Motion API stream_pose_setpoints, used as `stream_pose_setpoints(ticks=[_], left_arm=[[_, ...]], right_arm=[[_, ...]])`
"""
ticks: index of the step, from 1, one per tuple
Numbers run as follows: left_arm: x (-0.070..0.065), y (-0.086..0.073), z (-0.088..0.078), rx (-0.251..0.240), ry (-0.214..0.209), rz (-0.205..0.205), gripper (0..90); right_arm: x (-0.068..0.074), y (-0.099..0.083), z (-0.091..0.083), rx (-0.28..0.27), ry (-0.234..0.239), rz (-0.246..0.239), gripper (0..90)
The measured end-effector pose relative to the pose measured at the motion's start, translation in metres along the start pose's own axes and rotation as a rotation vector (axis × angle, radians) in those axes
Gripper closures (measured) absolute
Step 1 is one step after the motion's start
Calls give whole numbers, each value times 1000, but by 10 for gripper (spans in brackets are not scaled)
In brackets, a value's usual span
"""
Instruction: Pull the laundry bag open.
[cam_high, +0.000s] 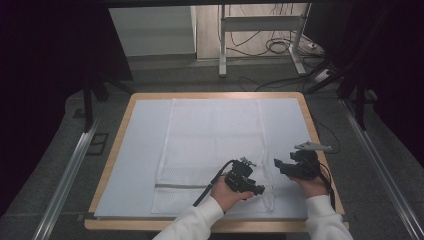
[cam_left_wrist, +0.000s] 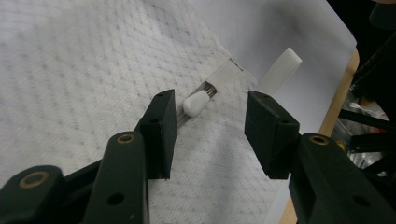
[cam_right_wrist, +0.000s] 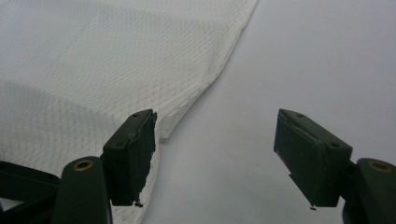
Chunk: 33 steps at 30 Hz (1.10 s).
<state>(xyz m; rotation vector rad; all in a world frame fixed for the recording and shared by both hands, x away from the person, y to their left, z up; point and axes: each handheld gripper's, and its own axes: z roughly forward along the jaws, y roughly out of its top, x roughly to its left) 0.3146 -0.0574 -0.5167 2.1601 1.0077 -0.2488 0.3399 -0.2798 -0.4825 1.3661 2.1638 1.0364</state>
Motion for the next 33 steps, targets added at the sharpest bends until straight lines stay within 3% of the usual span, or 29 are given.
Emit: stream_pose_setpoints(ticks=[23, 28, 33], left_arm=[[0, 4, 8, -12, -46, -36, 605], [-1, 5, 11, -11, -25, -36, 669], [-5, 6, 14, -14, 13, -3, 731]], right_arm=[[-1, 0, -2, -6, -7, 3, 283], [-1, 0, -2, -5, -8, 3, 283], [-1, 0, -1, -5, -10, 0, 283]])
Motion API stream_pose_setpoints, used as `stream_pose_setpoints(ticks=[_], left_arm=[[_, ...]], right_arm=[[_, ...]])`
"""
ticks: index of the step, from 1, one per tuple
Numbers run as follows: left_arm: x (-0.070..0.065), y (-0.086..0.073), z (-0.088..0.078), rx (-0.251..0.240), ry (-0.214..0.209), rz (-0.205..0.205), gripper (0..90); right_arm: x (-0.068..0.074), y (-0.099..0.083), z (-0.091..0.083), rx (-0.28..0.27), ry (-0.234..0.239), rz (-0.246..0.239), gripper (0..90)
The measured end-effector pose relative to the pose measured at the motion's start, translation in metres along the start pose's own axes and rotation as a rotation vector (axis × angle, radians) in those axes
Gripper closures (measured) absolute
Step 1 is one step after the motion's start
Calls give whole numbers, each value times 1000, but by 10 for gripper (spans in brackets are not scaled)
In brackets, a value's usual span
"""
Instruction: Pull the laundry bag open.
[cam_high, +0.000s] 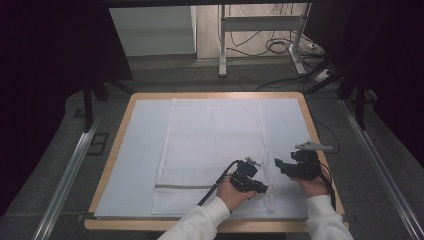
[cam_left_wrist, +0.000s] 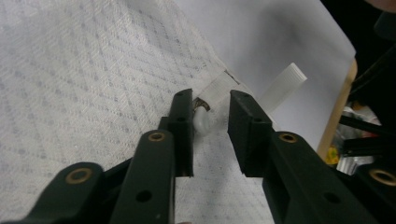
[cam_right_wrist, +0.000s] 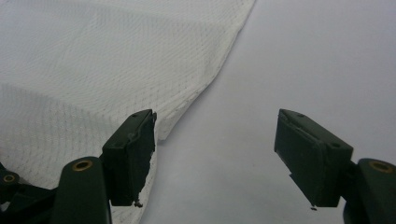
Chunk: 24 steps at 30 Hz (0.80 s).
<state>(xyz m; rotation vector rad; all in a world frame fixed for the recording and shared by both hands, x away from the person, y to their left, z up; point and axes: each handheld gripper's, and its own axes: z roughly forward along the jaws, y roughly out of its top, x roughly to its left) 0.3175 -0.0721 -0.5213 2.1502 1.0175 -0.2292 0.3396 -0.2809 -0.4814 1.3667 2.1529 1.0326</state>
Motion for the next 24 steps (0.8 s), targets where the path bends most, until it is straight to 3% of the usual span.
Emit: stream_pose_setpoints(ticks=[11, 24], left_arm=[[4, 3, 2, 16, -4, 4, 842], [4, 0, 0, -1, -4, 26, 860]], right_arm=[[-1, 0, -1, 0, -2, -1, 283], [-2, -1, -1, 14, 5, 7, 278]])
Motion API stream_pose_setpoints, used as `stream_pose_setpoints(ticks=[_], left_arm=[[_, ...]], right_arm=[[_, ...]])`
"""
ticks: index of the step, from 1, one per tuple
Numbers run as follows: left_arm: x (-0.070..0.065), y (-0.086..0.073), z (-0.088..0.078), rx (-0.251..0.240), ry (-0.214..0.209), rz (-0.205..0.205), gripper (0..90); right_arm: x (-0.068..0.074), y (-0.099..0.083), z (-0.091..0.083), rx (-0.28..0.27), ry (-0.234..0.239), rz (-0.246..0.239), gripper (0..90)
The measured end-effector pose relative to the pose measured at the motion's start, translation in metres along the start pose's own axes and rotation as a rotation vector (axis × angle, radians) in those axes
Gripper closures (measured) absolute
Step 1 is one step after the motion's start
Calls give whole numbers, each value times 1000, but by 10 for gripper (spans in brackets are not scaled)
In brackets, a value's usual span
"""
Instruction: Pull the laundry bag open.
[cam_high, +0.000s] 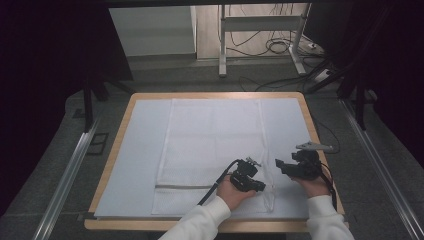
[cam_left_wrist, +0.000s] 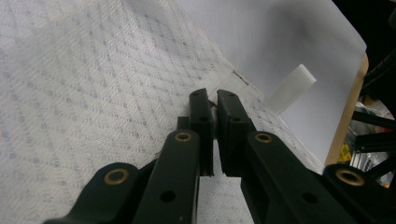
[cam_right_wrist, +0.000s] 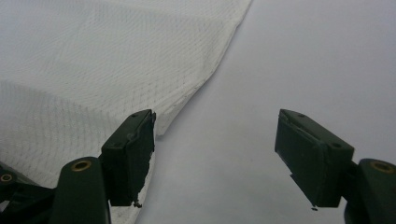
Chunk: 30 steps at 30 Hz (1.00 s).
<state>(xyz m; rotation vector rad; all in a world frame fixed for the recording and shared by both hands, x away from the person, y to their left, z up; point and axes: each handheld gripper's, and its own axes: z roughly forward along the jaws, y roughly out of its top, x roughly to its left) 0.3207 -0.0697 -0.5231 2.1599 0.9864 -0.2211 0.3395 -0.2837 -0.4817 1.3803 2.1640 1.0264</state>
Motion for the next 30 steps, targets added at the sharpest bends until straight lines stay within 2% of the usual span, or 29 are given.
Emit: stream_pose_setpoints(ticks=[7, 17, 30], left_arm=[[-2, -2, -4, -15, -8, 17, 861], [-1, -4, -14, -42, -17, 33, 863], [0, -5, -21, -61, -21, 36, 863]], right_arm=[[0, 0, 0, 21, 21, 10, 265], [3, 1, 1, 56, 94, 46, 252], [6, 1, 4, 82, 130, 82, 244]])
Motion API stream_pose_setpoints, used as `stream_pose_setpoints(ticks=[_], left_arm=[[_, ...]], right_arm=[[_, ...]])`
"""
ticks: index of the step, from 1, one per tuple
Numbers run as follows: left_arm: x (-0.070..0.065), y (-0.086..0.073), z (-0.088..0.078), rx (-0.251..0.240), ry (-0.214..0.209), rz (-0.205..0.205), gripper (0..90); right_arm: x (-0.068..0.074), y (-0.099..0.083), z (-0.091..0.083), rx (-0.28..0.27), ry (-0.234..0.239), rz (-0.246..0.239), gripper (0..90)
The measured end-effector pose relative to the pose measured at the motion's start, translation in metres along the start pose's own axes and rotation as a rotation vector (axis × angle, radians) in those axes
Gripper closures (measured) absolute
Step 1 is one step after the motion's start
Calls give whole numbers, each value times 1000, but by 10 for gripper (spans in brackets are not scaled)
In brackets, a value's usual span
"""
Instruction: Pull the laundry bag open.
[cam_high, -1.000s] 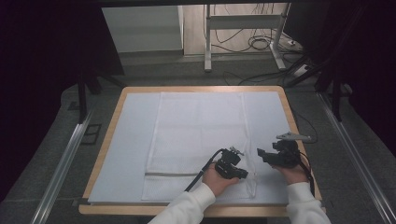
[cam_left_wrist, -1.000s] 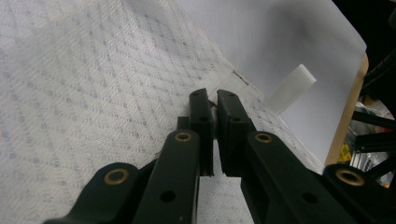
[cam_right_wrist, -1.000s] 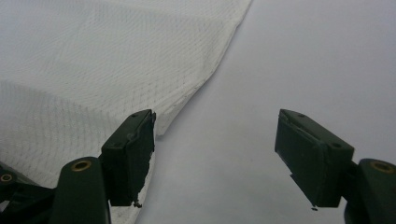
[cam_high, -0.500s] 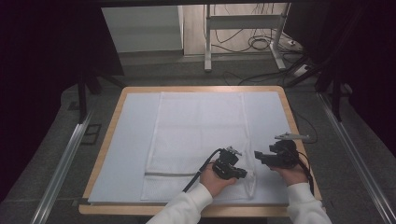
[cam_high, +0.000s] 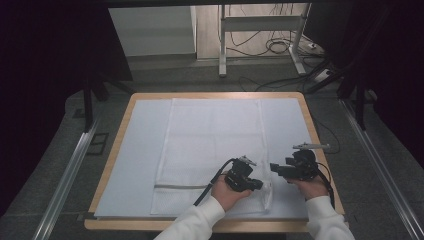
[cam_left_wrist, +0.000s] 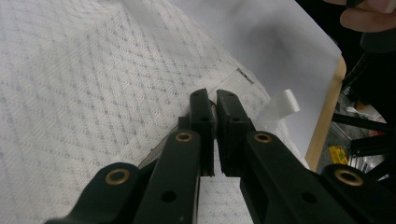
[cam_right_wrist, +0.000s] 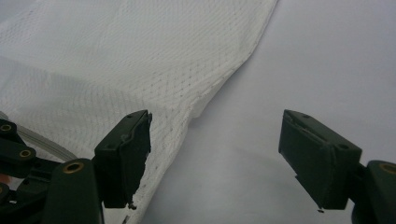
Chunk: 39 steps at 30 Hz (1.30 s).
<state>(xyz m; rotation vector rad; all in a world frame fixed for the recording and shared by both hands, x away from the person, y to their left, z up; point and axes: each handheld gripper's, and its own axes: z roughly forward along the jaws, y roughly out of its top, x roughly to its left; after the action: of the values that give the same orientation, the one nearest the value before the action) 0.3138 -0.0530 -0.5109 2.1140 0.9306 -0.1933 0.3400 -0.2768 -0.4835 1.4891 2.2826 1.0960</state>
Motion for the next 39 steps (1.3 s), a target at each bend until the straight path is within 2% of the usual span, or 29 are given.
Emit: stream_pose_setpoints(ticks=[12, 16, 24, 34, 39], left_arm=[[2, 2, -24, -44, -5, 7, 863], [4, 2, -33, -60, -1, 5, 863], [2, 1, -38, -70, -3, 14, 863], [-2, 0, -39, -78, 1, 25, 863], [-2, -1, -39, -78, 2, 25, 863]], right_arm=[[-3, 0, -3, -15, -14, 17, 241], [-3, 1, -4, -22, -11, 39, 238], [1, 4, -4, -26, 53, 98, 223], [13, 6, 5, 11, 148, 128, 228], [18, 6, 15, 39, 160, 140, 238]])
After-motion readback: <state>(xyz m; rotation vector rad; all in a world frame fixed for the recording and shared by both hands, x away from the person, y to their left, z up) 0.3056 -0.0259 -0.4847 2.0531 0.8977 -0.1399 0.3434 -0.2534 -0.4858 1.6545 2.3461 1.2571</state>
